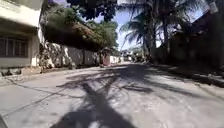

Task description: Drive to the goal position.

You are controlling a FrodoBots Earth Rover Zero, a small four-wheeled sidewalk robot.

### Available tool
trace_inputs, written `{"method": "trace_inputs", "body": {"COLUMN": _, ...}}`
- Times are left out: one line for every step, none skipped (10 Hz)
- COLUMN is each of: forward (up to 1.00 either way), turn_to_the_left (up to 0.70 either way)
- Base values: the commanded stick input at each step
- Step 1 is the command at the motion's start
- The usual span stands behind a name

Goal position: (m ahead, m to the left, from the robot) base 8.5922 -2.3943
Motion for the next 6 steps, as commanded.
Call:
{"method": "trace_inputs", "body": {"forward": 1.0, "turn_to_the_left": -0.23}}
{"method": "trace_inputs", "body": {"forward": 1.0, "turn_to_the_left": -0.23}}
{"method": "trace_inputs", "body": {"forward": 1.0, "turn_to_the_left": -0.23}}
{"method": "trace_inputs", "body": {"forward": 1.0, "turn_to_the_left": -0.23}}
{"method": "trace_inputs", "body": {"forward": 1.0, "turn_to_the_left": -0.23}}
{"method": "trace_inputs", "body": {"forward": 1.0, "turn_to_the_left": -0.23}}
